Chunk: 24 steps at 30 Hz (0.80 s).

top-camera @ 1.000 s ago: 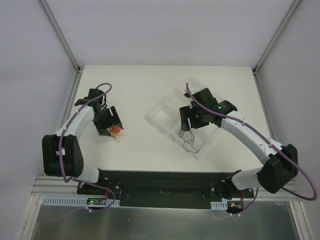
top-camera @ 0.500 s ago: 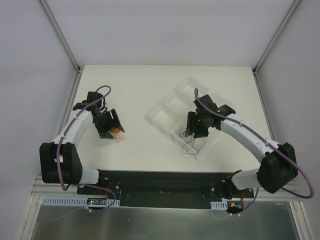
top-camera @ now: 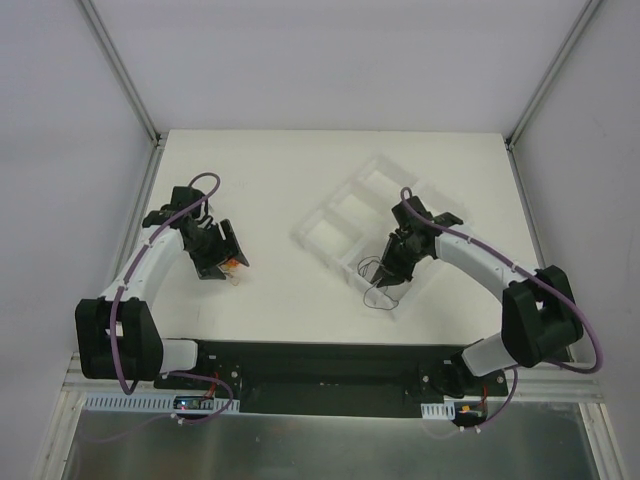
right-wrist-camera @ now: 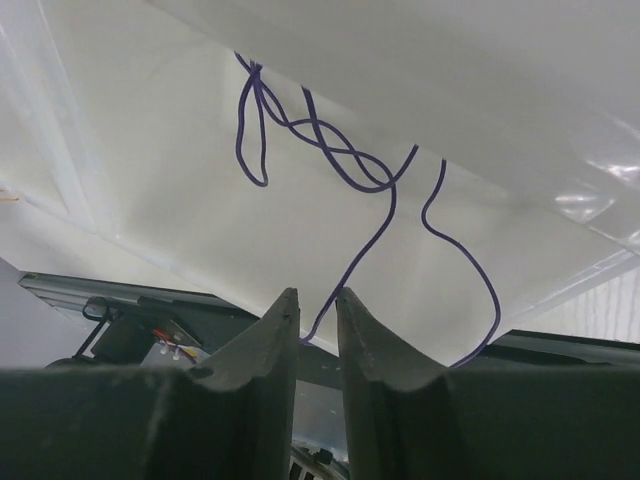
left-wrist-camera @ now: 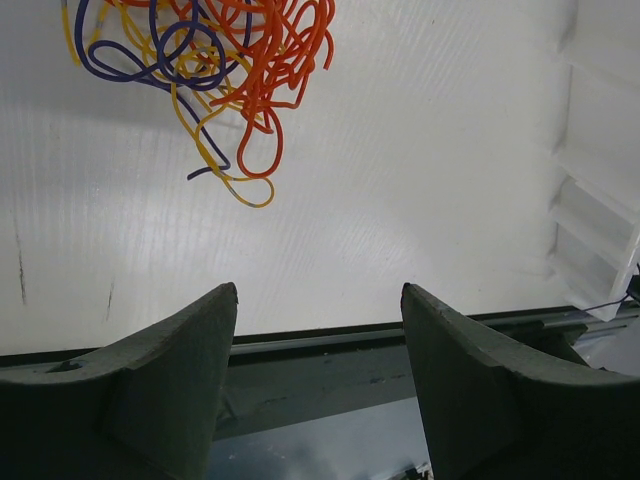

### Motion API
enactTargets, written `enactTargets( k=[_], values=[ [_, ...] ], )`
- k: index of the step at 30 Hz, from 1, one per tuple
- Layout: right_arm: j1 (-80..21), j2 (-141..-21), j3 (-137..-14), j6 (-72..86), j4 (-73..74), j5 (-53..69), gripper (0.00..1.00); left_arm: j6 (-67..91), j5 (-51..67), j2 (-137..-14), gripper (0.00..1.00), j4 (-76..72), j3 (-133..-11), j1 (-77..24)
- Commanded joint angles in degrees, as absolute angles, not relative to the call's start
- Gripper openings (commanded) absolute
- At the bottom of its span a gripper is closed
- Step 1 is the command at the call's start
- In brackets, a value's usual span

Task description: Untangle the cables

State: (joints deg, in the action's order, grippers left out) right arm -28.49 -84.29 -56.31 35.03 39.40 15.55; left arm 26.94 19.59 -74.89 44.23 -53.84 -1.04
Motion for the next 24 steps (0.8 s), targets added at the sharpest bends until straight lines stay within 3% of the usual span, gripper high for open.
enactTargets(
  k=[1, 3, 6, 14, 24],
  values=[
    [-27.5, -85.7, -56.2, 39.3, 37.3, 18.4, 0.19, 26.5, 20.8, -72.8, 0.66, 45.4, -53.5, -0.9],
    [-26.9, -86.1, -57.0, 39.5, 37.7, 18.4, 0.07, 26.5, 20.8, -72.9, 0.66, 45.4, -53.5, -0.9],
    [-26.3, -85.5, -59.8, 38.5, 40.2, 16.1, 0.01, 26.4, 20.8, -72.7, 0.66, 45.4, -53.8, -0.9],
    [-22.3, -88.3, -66.4, 34.2, 41.9, 14.1, 0.0, 26.2, 20.9, -72.7, 0.66, 45.4, -53.5, -0.9],
    [-26.2, -90.3, -68.2, 26.3, 34.7, 0.4, 0.0, 25.8, 20.8, -73.0, 0.66, 45.4, -53.8, -0.8]
  ],
)
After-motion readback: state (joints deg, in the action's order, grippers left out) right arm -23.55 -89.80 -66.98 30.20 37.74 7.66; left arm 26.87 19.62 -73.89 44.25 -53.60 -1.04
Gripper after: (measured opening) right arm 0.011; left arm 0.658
